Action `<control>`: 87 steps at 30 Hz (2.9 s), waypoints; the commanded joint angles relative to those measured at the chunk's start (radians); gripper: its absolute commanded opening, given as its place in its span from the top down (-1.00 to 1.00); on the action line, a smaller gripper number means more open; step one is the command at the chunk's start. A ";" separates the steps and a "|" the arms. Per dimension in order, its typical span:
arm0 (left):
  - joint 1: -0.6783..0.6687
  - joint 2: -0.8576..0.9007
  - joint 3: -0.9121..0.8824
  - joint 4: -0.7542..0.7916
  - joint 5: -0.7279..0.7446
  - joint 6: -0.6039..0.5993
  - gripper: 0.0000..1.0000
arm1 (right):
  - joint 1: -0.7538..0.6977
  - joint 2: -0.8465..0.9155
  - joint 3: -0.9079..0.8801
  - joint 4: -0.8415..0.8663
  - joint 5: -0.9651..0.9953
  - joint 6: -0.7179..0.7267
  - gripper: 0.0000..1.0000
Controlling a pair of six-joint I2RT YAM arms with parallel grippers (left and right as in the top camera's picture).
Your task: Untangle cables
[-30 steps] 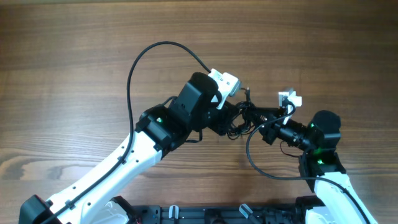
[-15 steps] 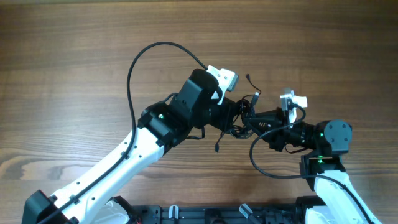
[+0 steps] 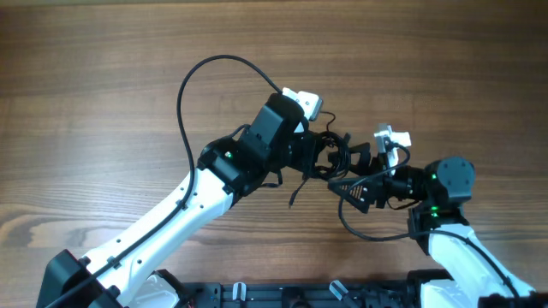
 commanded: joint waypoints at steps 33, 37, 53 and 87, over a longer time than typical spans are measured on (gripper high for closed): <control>0.105 -0.077 -0.004 -0.030 -0.021 -0.017 0.92 | -0.346 -0.103 0.023 -0.311 0.167 0.011 -0.99; 0.105 -0.077 -0.004 -0.030 -0.021 -0.017 0.92 | -0.346 -0.103 0.023 -0.310 0.137 0.038 -0.99; 0.105 -0.077 -0.004 -0.018 -0.021 -0.017 0.92 | -0.344 -0.103 0.023 -0.351 0.234 0.078 -0.99; 0.105 -0.071 -0.004 0.028 -0.026 -0.080 0.92 | -0.165 -0.580 0.146 -1.238 0.606 -0.016 -0.99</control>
